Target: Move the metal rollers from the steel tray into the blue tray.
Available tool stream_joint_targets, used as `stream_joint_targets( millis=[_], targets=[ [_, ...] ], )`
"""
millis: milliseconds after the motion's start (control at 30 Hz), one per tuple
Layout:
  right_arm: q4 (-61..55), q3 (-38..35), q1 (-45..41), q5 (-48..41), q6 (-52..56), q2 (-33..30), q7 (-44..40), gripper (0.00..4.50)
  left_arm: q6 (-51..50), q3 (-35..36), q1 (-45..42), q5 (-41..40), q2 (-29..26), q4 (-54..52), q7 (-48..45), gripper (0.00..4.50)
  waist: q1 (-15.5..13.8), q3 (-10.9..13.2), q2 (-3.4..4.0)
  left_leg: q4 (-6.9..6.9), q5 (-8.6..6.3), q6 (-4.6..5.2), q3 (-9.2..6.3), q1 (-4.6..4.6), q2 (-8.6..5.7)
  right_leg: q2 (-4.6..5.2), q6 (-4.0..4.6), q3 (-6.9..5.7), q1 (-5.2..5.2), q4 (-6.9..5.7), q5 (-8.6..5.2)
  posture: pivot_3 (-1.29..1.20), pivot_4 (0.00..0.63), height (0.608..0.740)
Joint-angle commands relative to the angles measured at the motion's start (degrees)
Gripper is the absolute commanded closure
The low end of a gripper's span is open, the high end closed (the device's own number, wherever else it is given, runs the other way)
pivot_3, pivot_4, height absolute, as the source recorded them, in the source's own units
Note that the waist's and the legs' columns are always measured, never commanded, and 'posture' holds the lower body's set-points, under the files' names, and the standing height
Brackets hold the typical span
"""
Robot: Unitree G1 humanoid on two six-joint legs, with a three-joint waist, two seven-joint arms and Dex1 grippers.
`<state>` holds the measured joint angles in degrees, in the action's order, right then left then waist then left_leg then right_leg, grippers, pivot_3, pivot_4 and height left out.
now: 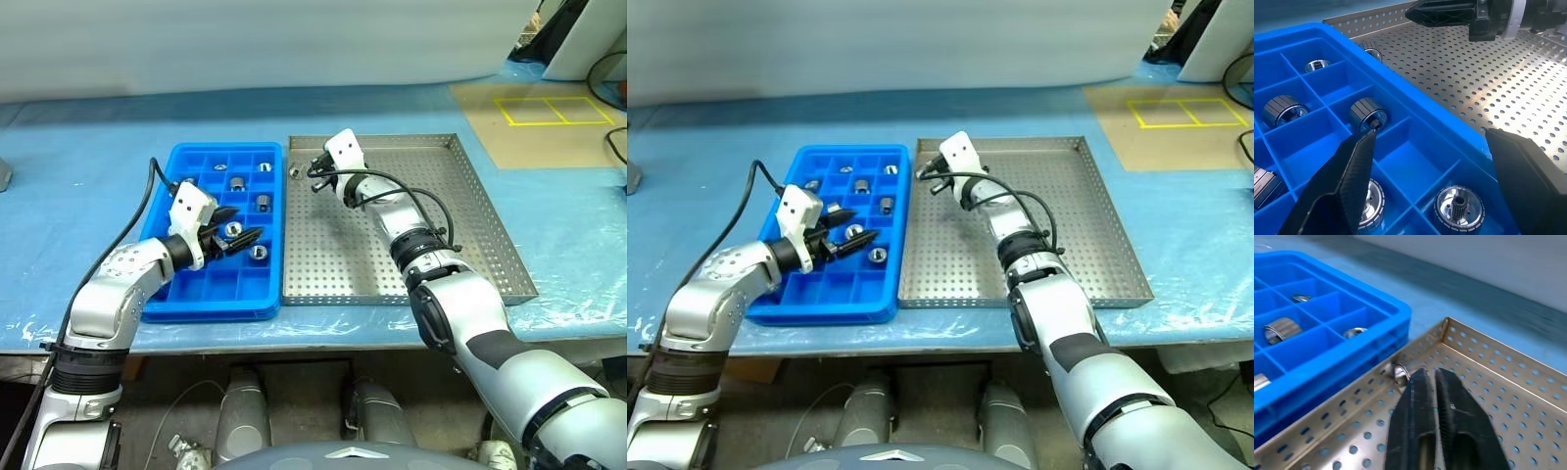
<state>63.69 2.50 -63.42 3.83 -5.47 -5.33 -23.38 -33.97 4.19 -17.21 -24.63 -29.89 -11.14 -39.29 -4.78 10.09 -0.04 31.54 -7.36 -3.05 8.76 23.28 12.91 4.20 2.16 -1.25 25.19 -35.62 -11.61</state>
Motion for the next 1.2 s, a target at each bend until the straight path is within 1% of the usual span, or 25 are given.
stream_joint_targets(
  millis=[33,133,200,267,300,333,367,433,533,600,667,700,733,800,900,967,1033,1100,1200],
  targets=[
    [-1.6,-0.3,-1.3,0.4,-0.5,-1.4,1.9,4.46,1.2,-0.2,-1.3,0.2,0.3,0.1,0.0,0.73,-0.1,0.0,0.0,0.0,0.0,0.0,0.0,0.0,0.0,0.0,0.0,0.0,0.0,0.0,0.0,0.12,0.15,0.74],
    [-2.8,-0.9,-0.8,-1.0,-2.2,-1.9,-1.9,4.46,1.8,-0.6,-2.6,0.5,0.7,1.1,-0.2,0.73,-0.4,0.0,0.0,0.0,0.0,-0.01,0.0,-0.02,0.0,0.0,0.0,0.0,0.0,-0.04,0.0,0.11,0.15,0.74],
    [-2.4,-0.2,-1.5,0.1,-0.1,-2.1,-0.9,4.46,2.0,-0.6,-3.3,0.4,1.1,1.5,-0.2,0.73,-0.4,0.0,0.0,0.01,0.0,-0.01,0.0,-0.04,0.0,0.0,0.0,0.01,0.0,-0.05,0.0,0.1,0.15,0.74],
    [-2.5,-0.3,-1.4,0.4,-0.5,-2.2,0.5,4.46,1.9,-0.8,-3.2,0.5,1.4,1.6,-0.1,0.73,-0.4,0.0,0.01,0.0,0.01,-0.02,0.0,-0.06,0.01,-0.01,0.0,0.02,0.01,-0.07,0.0,0.1,0.15,0.74],
    [-3.3,-1.0,-1.1,-0.8,-0.6,-2.1,-0.8,4.46,2.0,-1.3,-3.0,0.8,1.4,1.6,-0.3,0.73,-0.4,0.0,0.01,0.0,0.01,-0.02,0.0,-0.05,0.01,-0.01,0.0,0.02,0.01,-0.07,0.0,0.09,0.15,0.74],
    [-4.9,-1.6,-0.4,-2.1,-1.0,-1.8,-2.5,4.07,2.1,-2.1,-2.9,1.7,1.1,2.0,-0.3,0.73,-0.4,0.0,0.01,0.0,0.01,-0.02,0.0,-0.06,0.01,-0.01,0.0,0.02,0.01,-0.07,0.0,0.08,0.15,0.74],
    [-6.0,-1.7,0.1,-2.7,-1.0,-1.6,-3.5,3.86,2.2,-2.8,-2.9,2.5,0.8,2.5,-0.2,0.73,-0.4,0.0,0.01,0.0,0.01,-0.02,0.0,-0.04,0.01,-0.01,0.0,0.02,0.01,-0.05,0.0,0.08,0.15,0.74],
    [-8.0,-1.5,1.2,-3.1,-0.8,-1.3,-4.6,3.23,2.4,-2.9,-3.3,2.8,0.7,3.6,-0.5,0.73,-0.4,0.0,0.01,-0.01,0.01,-0.01,0.01,-0.03,0.01,-0.01,0.0,0.02,0.02,-0.03,0.0,0.07,0.15,0.74],
    [-10.2,-1.5,2.6,-3.1,0.0,-1.6,-4.1,2.16,2.0,-2.3,-4.9,2.1,1.0,4.5,-0.9,0.73,-0.4,0.0,0.01,-0.02,0.01,-0.02,0.01,-0.03,0.01,-0.01,0.0,0.02,0.02,-0.03,0.0,0.06,0.15,0.74],
    [-10.9,-0.7,3.1,-1.4,0.9,-2.3,-2.0,1.53,3.7,-3.1,-6.0,3.9,1.1,5.4,0.0,0.73,-0.5,0.0,0.01,0.0,0.01,-0.02,0.01,-0.03,0.0,-0.01,0.0,0.02,0.01,-0.04,0.0,0.04,0.15,0.74],
    [-13.3,0.4,5.0,-1.0,2.8,-3.5,-4.4,0.79,4.6,-3.4,-7.2,5.1,2.1,7.5,1.3,0.35,-0.6,0.0,0.01,0.01,0.02,-0.02,0.01,-0.03,0.0,0.0,0.0,0.01,-0.01,-0.06,0.0,0.04,0.15,0.74],
    [-14.9,0.7,5.9,-1.3,3.6,-3.9,-6.0,0.78,4.9,-3.6,-7.4,5.2,2.3,7.9,1.1,0.11,-0.6,0.0,0.0,0.02,0.02,-0.03,0.01,-0.04,-0.01,0.01,0.0,0.01,-0.03,-0.06,0.0,0.03,0.15,0.74],
    [-17.7,0.6,7.3,-2.4,5.4,-4.5,-7.9,0.78,5.0,-3.8,-7.3,5.0,2.5,7.7,0.6,0.02,-0.6,0.0,0.01,0.02,0.02,-0.02,0.0,-0.05,-0.01,0.01,0.0,0.01,-0.06,-0.04,0.0,0.02,0.15,0.74],
    [-25.6,1.1,11.1,-4.1,9.5,-6.9,-12.8,0.78,2.9,-3.7,-6.9,3.0,2.3,5.6,-1.0,0.02,-0.6,0.0,-0.01,0.02,0.02,-0.02,0.0,-0.05,-0.02,0.0,-0.01,0.02,-0.06,-0.01,0.0,0.01,0.15,0.74],
    [-44.6,2.8,21.2,-8.3,19.9,-14.6,-24.3,0.78,1.9,-2.3,-5.7,0.0,-0.2,3.5,-5.6,0.02,-0.7,0.0,-0.04,-0.05,0.02,-0.02,0.0,-0.02,-0.01,-0.02,-0.02,0.0,-0.07,0.13,0.0,-0.01,0.15,0.74],
    [-55.0,3.2,27.1,-10.6,24.5,-19.6,-29.0,0.78,1.1,-1.1,-5.1,-2.3,-2.1,2.2,-8.3,0.02,-0.7,0.0,-0.04,-0.13,0.03,-0.03,0.0,-0.03,-0.02,-0.03,-0.04,0.0,-0.11,0.26,0.0,-0.02,0.15,0.74],
    [-61.2,3.2,30.3,-12.7,28.1,-22.4,-31.2,0.78,0.7,-0.6,-4.6,-3.9,-3.4,1.1,-10.1,0.02,-0.4,0.0,-0.04,-0.23,0.02,-0.01,0.02,-0.06,-0.02,-0.03,-0.04,0.0,-0.12,0.34,0.0,-0.03,0.15,0.74],
    [-67.9,2.6,34.2,-15.7,32.4,-26.1,-34.1,0.78,3.7,0.2,-3.4,-4.1,-5.7,0.2,-13.6,0.02,0.3,0.0,-0.03,-0.25,0.02,-0.02,0.04,-0.19,-0.01,-0.06,-0.04,0.05,-0.12,0.31,0.0,-0.05,0.15,0.74],
    [-70.9,2.6,37.0,-16.2,35.0,-28.8,-34.2,0.78,7.2,-1.1,-3.0,-2.0,-8.5,2.4,-17.2,0.02,0.8,0.0,-0.03,-0.31,0.03,-0.03,0.04,-0.36,-0.01,-0.05,-0.06,0.07,-0.24,0.28,-0.02,-0.07,0.15,0.74]
  ],
)
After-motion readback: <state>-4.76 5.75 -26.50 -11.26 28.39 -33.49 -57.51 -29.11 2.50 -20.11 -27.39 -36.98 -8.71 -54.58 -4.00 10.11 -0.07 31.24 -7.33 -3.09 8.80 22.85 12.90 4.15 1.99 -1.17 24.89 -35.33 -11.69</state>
